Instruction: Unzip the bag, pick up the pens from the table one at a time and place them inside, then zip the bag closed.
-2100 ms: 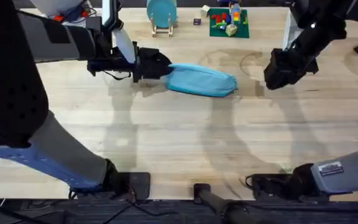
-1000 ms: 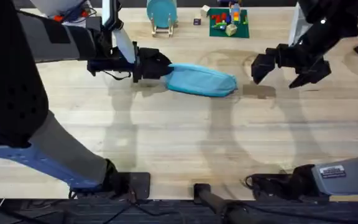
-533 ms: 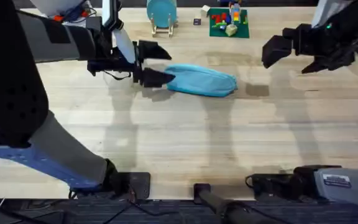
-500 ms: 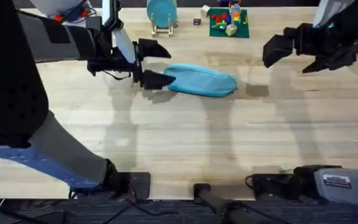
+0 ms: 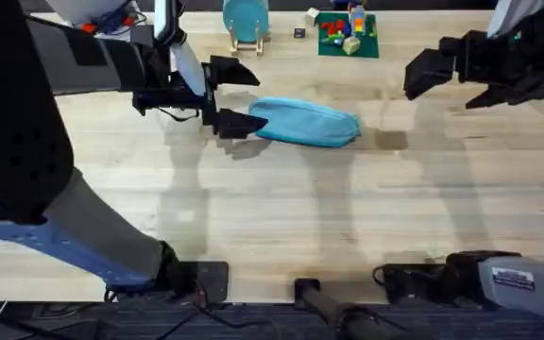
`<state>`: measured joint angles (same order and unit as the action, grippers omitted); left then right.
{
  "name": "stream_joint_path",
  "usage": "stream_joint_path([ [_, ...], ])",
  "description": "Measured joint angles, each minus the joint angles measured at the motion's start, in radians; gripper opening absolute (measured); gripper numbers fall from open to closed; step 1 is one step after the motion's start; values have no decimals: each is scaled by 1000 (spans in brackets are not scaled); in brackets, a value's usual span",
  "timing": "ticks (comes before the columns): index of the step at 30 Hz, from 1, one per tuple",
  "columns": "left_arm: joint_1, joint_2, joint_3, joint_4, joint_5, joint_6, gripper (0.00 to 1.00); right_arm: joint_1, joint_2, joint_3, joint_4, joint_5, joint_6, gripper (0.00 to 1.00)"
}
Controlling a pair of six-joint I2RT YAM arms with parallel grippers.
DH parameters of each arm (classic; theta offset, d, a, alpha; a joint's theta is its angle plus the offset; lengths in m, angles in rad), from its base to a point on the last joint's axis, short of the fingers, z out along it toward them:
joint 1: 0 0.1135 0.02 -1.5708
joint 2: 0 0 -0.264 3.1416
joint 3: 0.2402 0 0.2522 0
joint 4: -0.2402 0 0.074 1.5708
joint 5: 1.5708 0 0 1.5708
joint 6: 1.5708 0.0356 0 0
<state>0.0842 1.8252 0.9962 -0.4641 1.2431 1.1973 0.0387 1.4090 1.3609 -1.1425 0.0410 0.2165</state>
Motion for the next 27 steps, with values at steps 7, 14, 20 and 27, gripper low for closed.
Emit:
stream_joint_path([
  [7, 27, -2, 0, -13, 50, 0, 995, 0, 0, 0, -8, 0, 0, 997],
  [14, 63, -138, 0, -126, 9, 0, 996, 0, 0, 0, -8, 0, 0, 997],
  [20, 66, -312, 0, -250, -129, -7, 995, 21, 0, 0, -8, -41, -32, 997],
  [27, 66, -486, 0, -278, -356, -193, 995, 74, 0, 0, -8, -78, -54, 998],
])
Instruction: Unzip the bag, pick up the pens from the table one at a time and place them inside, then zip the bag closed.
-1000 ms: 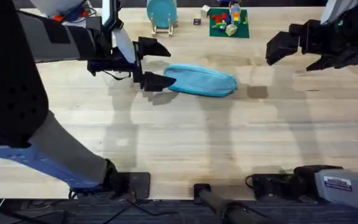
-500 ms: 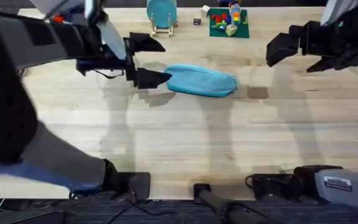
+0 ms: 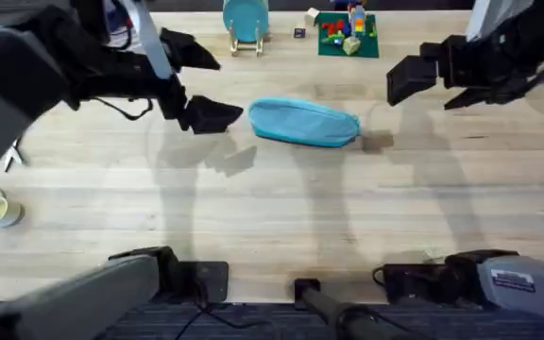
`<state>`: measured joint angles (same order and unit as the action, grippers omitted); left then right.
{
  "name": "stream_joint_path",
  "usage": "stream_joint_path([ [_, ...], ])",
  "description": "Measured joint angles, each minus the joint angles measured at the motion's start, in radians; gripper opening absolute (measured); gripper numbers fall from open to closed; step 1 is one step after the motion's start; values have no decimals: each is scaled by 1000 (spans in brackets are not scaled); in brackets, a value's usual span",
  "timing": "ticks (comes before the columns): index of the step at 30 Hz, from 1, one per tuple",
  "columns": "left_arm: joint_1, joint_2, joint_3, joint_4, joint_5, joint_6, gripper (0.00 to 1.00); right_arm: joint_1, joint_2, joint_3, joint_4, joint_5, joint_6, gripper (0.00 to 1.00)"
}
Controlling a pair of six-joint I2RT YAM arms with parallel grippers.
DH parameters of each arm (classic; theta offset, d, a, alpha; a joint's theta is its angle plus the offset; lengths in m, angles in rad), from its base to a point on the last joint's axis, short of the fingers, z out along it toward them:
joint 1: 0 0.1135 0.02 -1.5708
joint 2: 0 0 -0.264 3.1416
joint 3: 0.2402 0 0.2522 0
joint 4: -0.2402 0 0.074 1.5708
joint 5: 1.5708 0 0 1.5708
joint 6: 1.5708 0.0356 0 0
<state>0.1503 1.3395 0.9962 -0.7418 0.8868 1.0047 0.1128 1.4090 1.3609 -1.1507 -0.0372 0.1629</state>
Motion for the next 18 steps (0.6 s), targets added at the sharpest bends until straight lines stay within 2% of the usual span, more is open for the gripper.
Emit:
stream_joint_path([
  [5, 0, -130, 0, -3, -149, -178, 995, 40, 0, 0, -1, -8, -15, 998],
  [10, 0, -243, 0, -3, -261, -356, 995, 76, 0, 0, -3, -9, -18, 997],
  [14, 0, -301, 0, -4, -333, -503, 995, 94, 0, 0, -4, -9, -19, 997],
  [18, 0, -330, 0, -7, -367, -585, 995, 99, 0, 5, -6, -9, -22, 997],
])
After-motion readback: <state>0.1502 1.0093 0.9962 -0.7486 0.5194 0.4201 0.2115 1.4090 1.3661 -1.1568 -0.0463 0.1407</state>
